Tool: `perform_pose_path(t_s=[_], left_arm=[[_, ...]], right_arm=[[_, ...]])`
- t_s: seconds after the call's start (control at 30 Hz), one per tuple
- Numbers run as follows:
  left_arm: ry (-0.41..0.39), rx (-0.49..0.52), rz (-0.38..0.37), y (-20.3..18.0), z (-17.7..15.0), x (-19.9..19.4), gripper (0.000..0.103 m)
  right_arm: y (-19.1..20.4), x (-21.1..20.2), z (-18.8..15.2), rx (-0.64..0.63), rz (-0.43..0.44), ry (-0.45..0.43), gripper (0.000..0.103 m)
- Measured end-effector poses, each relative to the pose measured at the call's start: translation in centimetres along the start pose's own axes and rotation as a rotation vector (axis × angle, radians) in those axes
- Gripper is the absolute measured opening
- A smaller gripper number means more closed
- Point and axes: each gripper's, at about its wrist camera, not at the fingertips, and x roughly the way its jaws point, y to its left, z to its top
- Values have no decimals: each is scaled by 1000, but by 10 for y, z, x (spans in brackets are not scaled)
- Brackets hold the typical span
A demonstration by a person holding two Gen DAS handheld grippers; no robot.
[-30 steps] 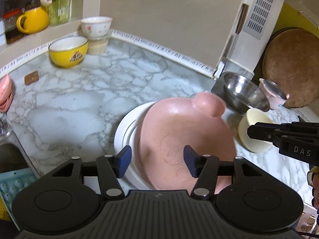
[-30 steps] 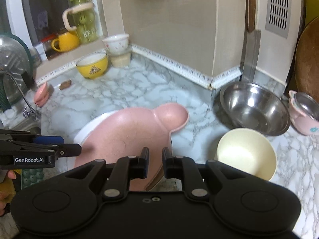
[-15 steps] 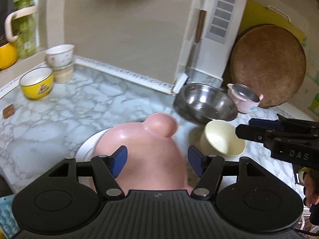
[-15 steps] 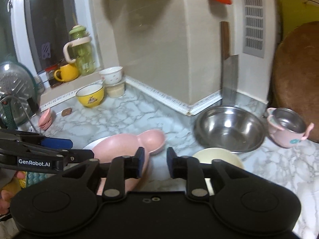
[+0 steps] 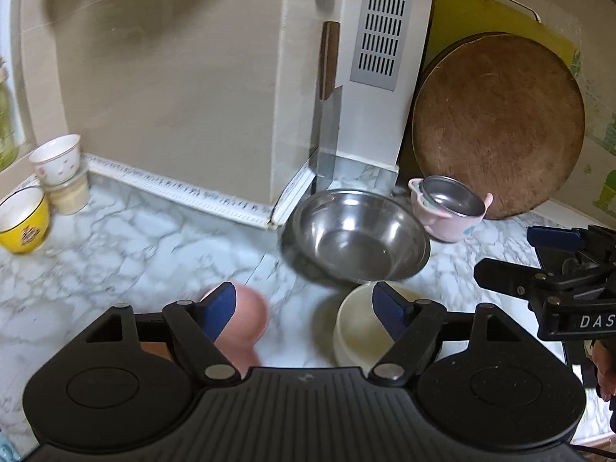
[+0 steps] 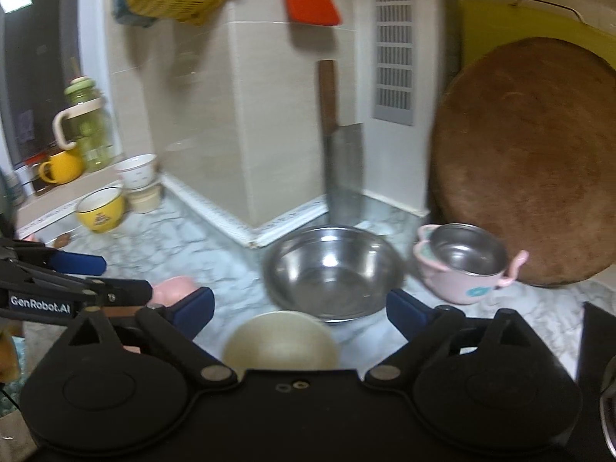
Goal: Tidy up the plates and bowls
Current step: 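Move both grippers to the rim of the stainless steel bowl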
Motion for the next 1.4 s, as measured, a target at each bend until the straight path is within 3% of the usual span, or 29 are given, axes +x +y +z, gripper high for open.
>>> perform_pose_path(t_s=[0.23, 0.37, 0.4, 0.77, 1.0, 1.2, 1.3, 1.4], left_arm=[[-2, -15, 15, -15, 20, 43, 81], [-1, -24, 36, -19, 28, 69, 100], [0, -21, 42, -21, 29, 74, 101], [68, -15, 80, -35, 36, 118, 101], [180, -83, 89, -24, 41, 162, 101], [248, -131, 101, -17, 37, 193, 101], [269, -152, 91, -15, 35, 202, 100], [288, -193, 91, -12, 34, 209, 88]], right_arm=[[-42, 32, 9, 39, -32, 29, 101], [-62, 53, 11, 75, -36, 53, 102], [-67, 58, 11, 85, -37, 61, 102], [-97, 96, 3, 128, -47, 131, 101], [-104, 122, 2, 173, -31, 188, 98], [-110, 156, -4, 246, -30, 259, 90], [-111, 170, -5, 278, -30, 286, 80], [-113, 178, -6, 303, -29, 298, 74]])
